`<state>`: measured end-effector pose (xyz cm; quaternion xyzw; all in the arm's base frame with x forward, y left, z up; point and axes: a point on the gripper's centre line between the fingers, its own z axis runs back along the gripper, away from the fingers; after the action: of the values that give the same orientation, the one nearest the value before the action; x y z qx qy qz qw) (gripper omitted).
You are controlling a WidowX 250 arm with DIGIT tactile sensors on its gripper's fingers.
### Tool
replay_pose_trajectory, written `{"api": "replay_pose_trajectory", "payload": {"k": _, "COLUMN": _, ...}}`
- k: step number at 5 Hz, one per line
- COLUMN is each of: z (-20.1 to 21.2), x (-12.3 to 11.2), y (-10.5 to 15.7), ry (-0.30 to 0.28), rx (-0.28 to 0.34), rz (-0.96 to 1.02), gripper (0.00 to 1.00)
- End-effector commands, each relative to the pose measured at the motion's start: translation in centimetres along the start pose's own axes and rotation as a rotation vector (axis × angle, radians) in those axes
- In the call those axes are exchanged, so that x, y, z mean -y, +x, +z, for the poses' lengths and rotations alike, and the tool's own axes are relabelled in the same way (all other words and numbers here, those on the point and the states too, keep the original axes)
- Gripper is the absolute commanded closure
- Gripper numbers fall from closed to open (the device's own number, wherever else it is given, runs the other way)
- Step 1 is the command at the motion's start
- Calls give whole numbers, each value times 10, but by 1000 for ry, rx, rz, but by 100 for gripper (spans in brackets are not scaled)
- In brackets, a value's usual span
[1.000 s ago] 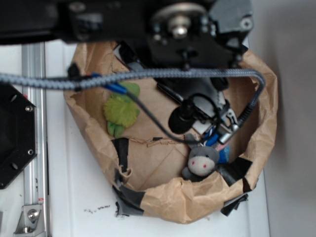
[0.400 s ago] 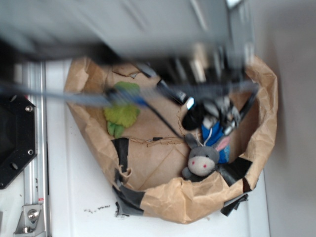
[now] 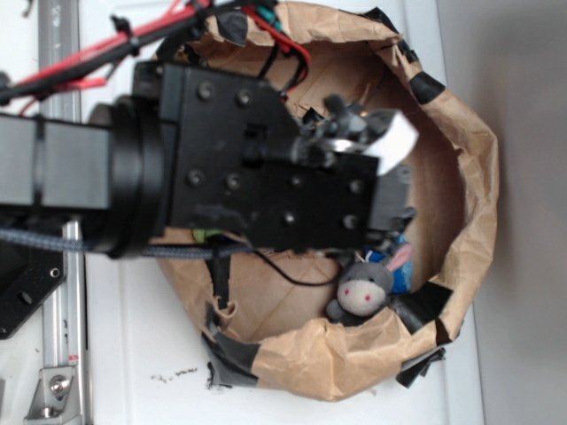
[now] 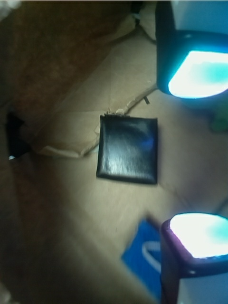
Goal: Grab the black box.
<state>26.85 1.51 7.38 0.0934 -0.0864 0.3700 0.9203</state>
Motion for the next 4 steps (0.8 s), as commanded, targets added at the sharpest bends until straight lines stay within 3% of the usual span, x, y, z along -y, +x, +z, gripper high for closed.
{"api": "replay_pose_trajectory", "payload": {"k": 1, "z": -15, "x": -31, "y": 28, "ry": -92, "rx": -16, "rz": 75, "gripper": 0}}
{"api": "replay_pose_trajectory", "payload": {"k": 2, "z": -22, "x": -37, "y": 39, "ry": -127, "rx": -52, "rz": 63, "gripper": 0}}
{"api": "replay_pose_trajectory", "payload": {"k": 4, "z": -22, "x": -37, "y": 39, "ry": -127, "rx": -52, "rz": 63, "gripper": 0}}
